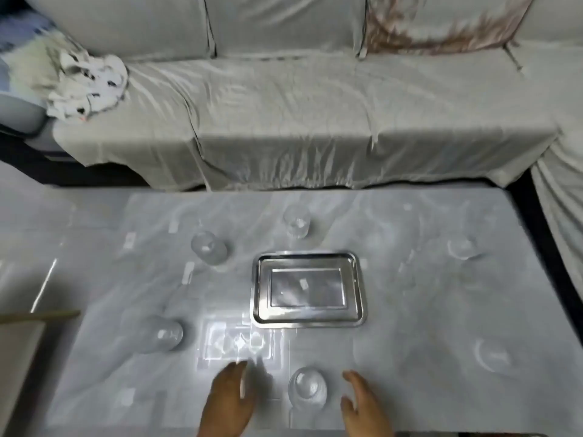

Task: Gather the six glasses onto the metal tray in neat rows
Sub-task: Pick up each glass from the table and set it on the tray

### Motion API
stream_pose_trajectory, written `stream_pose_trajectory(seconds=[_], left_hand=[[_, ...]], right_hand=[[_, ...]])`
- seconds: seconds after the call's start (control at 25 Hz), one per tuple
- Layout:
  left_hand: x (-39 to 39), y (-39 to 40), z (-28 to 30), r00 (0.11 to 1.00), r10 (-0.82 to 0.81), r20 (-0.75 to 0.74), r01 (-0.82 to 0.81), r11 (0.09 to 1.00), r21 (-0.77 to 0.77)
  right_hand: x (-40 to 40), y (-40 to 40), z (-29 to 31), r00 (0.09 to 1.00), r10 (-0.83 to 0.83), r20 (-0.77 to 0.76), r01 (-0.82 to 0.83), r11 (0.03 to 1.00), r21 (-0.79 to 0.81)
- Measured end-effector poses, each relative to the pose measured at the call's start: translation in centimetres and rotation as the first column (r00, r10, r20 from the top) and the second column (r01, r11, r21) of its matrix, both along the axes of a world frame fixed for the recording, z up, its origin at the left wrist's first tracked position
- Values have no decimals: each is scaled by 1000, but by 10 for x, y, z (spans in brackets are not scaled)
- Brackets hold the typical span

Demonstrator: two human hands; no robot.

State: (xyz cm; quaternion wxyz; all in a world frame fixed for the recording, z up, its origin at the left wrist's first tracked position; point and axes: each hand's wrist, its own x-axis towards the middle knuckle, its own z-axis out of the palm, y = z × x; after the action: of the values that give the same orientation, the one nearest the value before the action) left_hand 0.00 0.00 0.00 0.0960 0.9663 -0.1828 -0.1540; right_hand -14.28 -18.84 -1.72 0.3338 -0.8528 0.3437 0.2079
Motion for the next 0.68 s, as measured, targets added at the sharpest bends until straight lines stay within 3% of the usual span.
stream_pose_trajectory(seconds=[0.12, 0.16, 0.2, 0.32, 0.48, 0.68], left_hand=[[1, -22, -72, 994, -110, -8, 109, 991, -81], [5, -22, -104, 999, -34, -2, 33, 998, -58], [-4, -18, -140, 1000, 27, -3, -27, 997, -79], [-19, -10, -203, 982, 92, 162, -66, 985, -158], [-15, -8, -234, 960, 69, 273, -33, 990, -136], [-15, -3, -225, 986, 13, 163, 16, 985, -173]], right_hand=[[2, -28, -71, 992, -29, 120, 59, 965, -256], [1, -34, -109, 983, 25, 180, 47, 921, -386], [-2, -25, -133, 989, 55, 139, 7, 909, -416], [-9, -16, -192, 949, 113, 294, 79, 819, -568], [-13, -21, -209, 929, 127, 348, 97, 823, -560], [-21, -14, -207, 931, 155, 330, 59, 829, -556]])
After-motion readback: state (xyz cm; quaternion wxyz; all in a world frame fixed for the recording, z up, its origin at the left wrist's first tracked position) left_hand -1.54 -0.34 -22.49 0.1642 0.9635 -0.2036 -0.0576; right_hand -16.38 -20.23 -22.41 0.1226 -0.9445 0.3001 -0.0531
